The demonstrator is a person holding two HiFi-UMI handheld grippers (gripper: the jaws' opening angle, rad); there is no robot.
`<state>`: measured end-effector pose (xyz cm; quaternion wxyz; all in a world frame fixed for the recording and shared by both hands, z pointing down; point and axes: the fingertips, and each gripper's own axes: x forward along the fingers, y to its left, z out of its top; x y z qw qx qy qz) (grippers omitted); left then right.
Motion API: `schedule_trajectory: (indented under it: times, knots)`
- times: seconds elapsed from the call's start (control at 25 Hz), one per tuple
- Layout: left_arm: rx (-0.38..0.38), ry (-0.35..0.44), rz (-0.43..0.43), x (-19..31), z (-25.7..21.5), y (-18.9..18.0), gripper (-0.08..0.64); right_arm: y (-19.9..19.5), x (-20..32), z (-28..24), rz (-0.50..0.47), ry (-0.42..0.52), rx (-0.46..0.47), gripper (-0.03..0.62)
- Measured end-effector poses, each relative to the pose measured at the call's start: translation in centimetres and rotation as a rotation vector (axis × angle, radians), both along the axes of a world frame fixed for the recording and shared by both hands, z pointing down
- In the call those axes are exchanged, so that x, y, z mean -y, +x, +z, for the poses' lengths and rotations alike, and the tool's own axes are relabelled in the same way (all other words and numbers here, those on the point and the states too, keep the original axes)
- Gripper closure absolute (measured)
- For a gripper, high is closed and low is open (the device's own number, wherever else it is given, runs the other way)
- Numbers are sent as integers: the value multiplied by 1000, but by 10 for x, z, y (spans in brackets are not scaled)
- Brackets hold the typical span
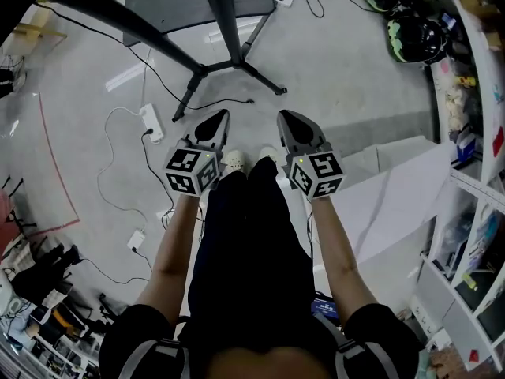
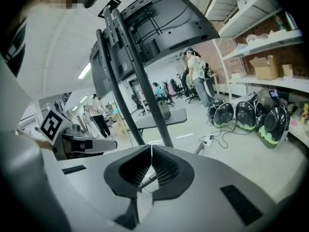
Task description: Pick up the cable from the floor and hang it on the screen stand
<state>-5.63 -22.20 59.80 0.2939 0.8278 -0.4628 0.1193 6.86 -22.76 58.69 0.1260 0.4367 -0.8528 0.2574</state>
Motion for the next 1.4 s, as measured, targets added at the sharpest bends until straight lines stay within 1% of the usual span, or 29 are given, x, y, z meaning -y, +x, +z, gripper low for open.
schedule_trajectory:
  times: [0.12, 0.24, 0.32, 0.48, 0.6, 0.72, 0.8, 0.92, 1.0, 1.24, 1.32, 1.4]
  knots:
    - [-4, -2, -6, 8, 18, -3, 555, 0, 6, 22, -16, -14, -8, 568]
    - [-15, -6, 7, 12, 36, 0, 555, 4, 9, 45, -12, -35, -22, 568]
    - [-23, -4, 33, 12, 48, 5, 555, 7, 10, 58, 2, -45, -15, 568]
    - [-36, 9, 115, 9, 71, 17, 555, 12, 13, 83, 33, -59, 3, 568]
    - [-49, -3, 146, 11, 93, 23, 555, 14, 16, 107, 54, -73, 5, 568]
    - [-50, -33, 189, 14, 122, 24, 555, 12, 18, 135, 72, -93, 13, 568]
    - [-43, -55, 212, 14, 142, 23, 555, 10, 19, 153, 88, -118, 37, 568]
    - [-35, -82, 220, 15, 174, 20, 555, 11, 21, 178, 134, -158, 95, 568]
    - [-39, -106, 220, 17, 197, 19, 555, 14, 24, 195, 158, -172, 113, 568]
    - [-47, -178, 315, 3, 267, 29, 554, 21, 25, 250, 164, -224, 104, 568]
    - [-62, -193, 303, 1, 287, 32, 555, 24, 25, 268, 161, -238, 94, 568]
    - [-60, -200, 288, 3, 306, 34, 555, 26, 27, 285, 158, -247, 89, 568]
